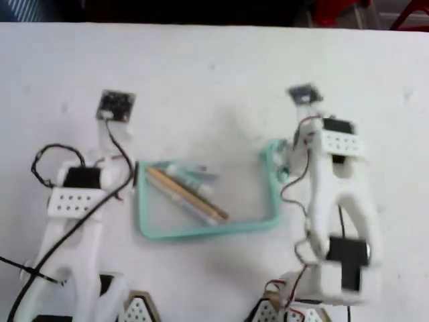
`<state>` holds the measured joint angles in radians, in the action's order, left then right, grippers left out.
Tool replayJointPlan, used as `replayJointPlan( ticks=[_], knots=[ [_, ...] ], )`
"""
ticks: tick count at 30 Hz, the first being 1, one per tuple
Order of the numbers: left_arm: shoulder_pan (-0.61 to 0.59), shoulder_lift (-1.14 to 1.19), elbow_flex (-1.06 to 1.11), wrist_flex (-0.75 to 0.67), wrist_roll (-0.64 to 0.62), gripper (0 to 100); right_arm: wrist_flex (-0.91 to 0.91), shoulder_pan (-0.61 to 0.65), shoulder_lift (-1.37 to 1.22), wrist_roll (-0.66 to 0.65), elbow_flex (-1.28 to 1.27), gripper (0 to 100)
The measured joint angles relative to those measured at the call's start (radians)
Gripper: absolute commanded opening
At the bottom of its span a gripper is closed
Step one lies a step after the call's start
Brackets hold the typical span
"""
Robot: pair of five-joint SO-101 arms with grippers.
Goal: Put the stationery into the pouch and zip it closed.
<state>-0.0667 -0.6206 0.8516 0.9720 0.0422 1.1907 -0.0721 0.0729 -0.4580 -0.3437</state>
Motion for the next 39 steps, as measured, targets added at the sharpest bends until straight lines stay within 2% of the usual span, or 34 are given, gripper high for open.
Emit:
replayJointPlan(
  ticks=[3,7,11,17,25,30,39],
  knots=[
    [0.0,0.0,-0.091,0.005,-0.025,2,0.032,0.014,0.17,0.0,0.046,1.8],
    [0.0,0.0,-0.278,0.083,-0.028,2,0.08,0.068,0.373,0.002,0.115,1.8],
    [0.0,0.0,-0.535,0.23,-0.026,2,0.149,0.098,0.514,0.091,0.215,1.8],
    [0.0,0.0,-0.954,0.471,0.063,2,0.247,0.137,0.635,0.193,0.387,1.8],
    [0.0,-0.071,-1.361,0.66,0.074,2,0.365,0.241,0.76,0.253,0.594,1.8],
    [0.0,-0.259,-1.404,0.677,0.074,2,0.417,0.295,0.858,0.261,0.677,1.9],
    [0.0,-0.671,-1.235,0.672,0.077,2,0.44,0.31,1.102,0.354,0.695,2.1]
  ],
)
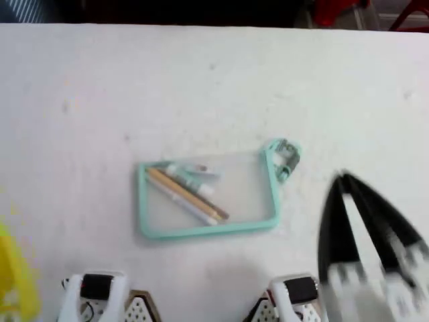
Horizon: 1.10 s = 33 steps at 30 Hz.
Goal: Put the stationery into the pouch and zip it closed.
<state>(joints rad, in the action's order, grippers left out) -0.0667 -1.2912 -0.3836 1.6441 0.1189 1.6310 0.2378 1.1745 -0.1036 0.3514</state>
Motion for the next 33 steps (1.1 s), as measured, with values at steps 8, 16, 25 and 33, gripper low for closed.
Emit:
replayJointPlan(
  ticks=[8,16,25,33],
  knots=[
    [0.0,-0.358,0.206,-0.11,0.003,2,0.044,0.002,0.236,0.005,0.009,2.1],
    [-0.176,-0.546,0.29,-0.126,0.002,2,0.052,-0.008,0.497,0.006,0.02,2.1],
    [-0.201,-0.546,0.178,-0.025,-0.069,2,0.06,-0.115,0.629,0.046,0.04,2.1],
    [-0.201,-0.546,0.354,-0.063,-0.074,2,0.06,-0.097,0.629,0.054,-0.103,2.1]
  ],
)
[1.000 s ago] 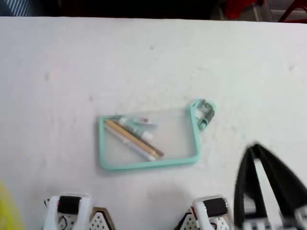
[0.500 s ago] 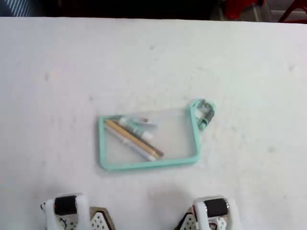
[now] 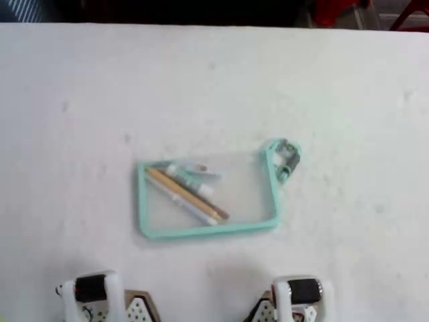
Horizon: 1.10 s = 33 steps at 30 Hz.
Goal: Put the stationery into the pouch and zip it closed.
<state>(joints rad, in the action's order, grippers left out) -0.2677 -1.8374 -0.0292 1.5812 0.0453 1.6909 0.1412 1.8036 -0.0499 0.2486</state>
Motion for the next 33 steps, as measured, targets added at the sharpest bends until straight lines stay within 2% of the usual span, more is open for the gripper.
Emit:
replayJointPlan(
  ticks=[4,10,17,22,26,33],
  knots=[
    [0.0,0.0,0.201,-0.094,0.0,2,-0.055,-0.003,0.0,0.0,-0.192,3.7],
    [0.0,0.0,0.476,-0.218,0.0,2,-0.238,-0.003,0.0,0.0,-0.525,10.3],
    [0.0,0.002,0.671,-0.308,0.0,2,-0.428,0.002,-0.002,0.0,-0.867,10.2],
    [0.055,0.002,0.781,-0.336,0.006,2,-0.516,-0.003,-0.002,0.002,-1.025,10.4],
    [0.135,0.002,0.867,-0.344,0.072,2,-0.557,-0.005,-0.002,0.002,-1.111,10.4],
    [0.141,0.003,1.115,-0.456,0.095,2,-0.595,-0.005,-0.003,0.002,-1.267,10.4]
  ],
)
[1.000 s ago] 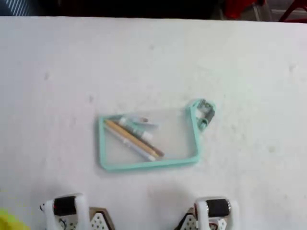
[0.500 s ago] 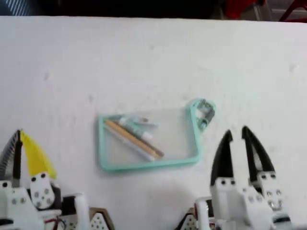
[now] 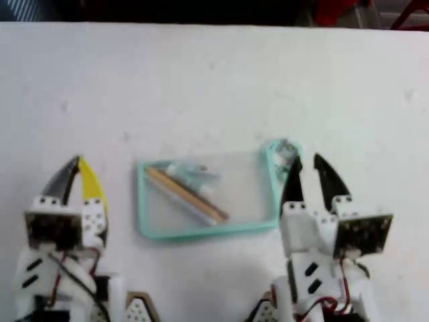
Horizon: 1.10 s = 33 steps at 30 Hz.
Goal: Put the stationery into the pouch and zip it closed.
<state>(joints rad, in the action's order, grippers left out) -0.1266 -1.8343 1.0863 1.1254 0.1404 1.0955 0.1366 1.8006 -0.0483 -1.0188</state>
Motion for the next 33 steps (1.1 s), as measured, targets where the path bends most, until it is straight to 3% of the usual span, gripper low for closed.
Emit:
replayJointPlan(
  ticks=[9,18,25,33],
  knots=[
    [-0.002,0.003,0.361,-0.157,0.0,2,-0.029,0.003,-0.002,0.0,-0.216,10.4],
    [-0.002,0.018,0.608,-0.29,0.0,2,-0.305,0.003,-0.009,0.0,-0.637,10.4],
    [-0.002,0.017,0.609,-0.265,0.0,2,-0.33,0.0,-0.011,0.0,-0.663,10.4],
    [-0.002,0.017,0.609,0.0,0.0,2,-0.008,0.002,-0.011,0.005,-0.663,10.4]
  ],
)
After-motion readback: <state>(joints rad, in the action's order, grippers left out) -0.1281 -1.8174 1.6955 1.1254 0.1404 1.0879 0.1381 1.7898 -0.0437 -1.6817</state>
